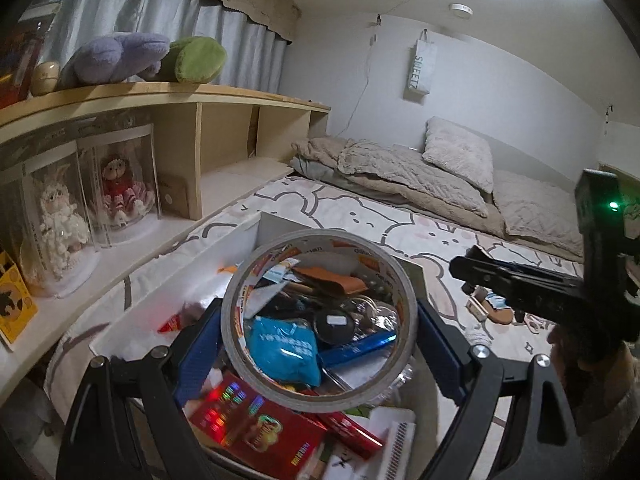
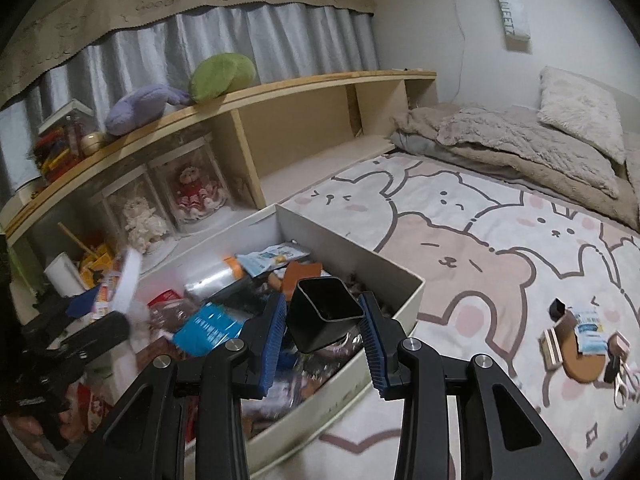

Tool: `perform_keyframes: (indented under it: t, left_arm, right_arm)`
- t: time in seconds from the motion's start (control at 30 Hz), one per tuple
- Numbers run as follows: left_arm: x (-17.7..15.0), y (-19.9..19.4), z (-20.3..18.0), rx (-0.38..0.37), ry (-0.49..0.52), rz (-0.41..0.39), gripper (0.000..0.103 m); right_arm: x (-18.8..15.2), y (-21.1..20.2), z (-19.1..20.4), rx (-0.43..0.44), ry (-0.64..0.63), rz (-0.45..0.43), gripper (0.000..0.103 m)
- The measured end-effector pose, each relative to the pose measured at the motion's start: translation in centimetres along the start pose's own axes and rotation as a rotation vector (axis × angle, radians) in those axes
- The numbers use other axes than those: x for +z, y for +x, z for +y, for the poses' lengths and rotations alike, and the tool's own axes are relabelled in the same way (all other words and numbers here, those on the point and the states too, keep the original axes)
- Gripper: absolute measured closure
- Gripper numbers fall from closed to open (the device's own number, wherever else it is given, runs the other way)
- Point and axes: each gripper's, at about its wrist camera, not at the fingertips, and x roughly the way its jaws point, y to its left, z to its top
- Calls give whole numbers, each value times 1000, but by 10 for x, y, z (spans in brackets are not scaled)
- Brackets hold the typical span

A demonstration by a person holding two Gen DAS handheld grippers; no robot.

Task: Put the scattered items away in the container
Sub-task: 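Lower the black cup into the shoe box and open the right tool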

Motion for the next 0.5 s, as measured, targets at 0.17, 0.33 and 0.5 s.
perform_keyframes:
  t: [0.17, 0.33, 0.5]
  left_arm:
    - [14, 7, 3, 3, 32, -6, 13]
    - [29, 17, 4, -20, 49, -2, 13]
    - [41, 29, 5, -63, 49, 23, 13]
  right_arm:
    - [4, 30, -4, 9, 11, 40, 65]
    - [-1, 53, -5, 2, 6, 85, 65]
    - [-5, 62, -6, 29, 16, 109, 65]
